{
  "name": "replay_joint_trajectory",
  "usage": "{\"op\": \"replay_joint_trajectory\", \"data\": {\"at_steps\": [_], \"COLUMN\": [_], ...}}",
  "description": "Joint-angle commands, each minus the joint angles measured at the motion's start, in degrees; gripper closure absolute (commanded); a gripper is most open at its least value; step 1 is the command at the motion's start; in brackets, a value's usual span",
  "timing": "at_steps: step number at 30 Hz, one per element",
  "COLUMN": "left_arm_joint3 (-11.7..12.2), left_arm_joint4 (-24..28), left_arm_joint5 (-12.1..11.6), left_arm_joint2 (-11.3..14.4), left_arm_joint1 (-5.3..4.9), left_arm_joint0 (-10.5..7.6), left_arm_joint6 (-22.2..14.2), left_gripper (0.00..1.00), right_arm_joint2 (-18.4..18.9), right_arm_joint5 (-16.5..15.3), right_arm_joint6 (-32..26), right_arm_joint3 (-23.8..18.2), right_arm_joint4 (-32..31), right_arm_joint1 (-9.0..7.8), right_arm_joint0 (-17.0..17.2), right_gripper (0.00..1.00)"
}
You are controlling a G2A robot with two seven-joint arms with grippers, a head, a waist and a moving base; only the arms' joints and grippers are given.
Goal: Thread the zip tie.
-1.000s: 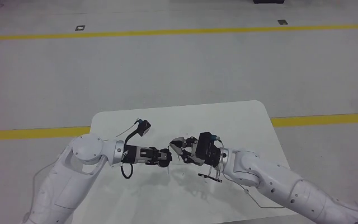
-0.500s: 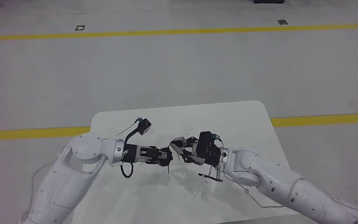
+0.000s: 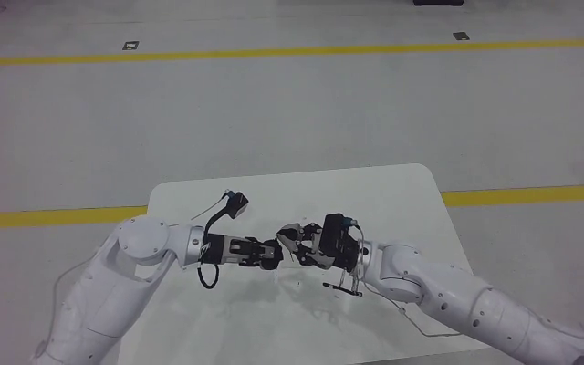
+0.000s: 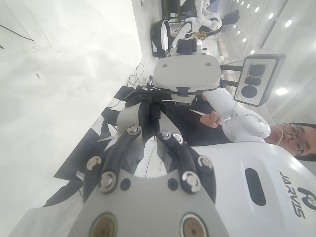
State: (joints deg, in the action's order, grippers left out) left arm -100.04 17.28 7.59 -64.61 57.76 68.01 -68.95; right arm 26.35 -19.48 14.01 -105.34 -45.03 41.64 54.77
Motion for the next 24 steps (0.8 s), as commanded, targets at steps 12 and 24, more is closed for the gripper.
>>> {"op": "replay_joint_trajectory", "data": {"at_steps": [12, 24], "left_arm_joint3": [0.32, 0.29], "left_arm_joint4": [0.84, 1.38], "left_arm_joint5": [-0.46, -0.82], "left_arm_joint2": [1.23, 1.72], "left_arm_joint1": [-0.49, -1.07], "left_arm_joint0": [-0.89, -0.98], "left_arm_joint6": [0.74, 1.47], "left_gripper": [1.0, 1.0], "right_arm_joint2": [-1.35, -1.42], "right_arm_joint5": [0.0, 0.0], "right_arm_joint6": [0.44, 0.42], "right_arm_joint3": [0.86, 1.07], "right_arm_joint4": [0.75, 0.72], "right_arm_joint1": [0.01, -0.2], "right_arm_joint0": [-1.24, -1.23], "right_gripper": [1.0, 0.59]}}
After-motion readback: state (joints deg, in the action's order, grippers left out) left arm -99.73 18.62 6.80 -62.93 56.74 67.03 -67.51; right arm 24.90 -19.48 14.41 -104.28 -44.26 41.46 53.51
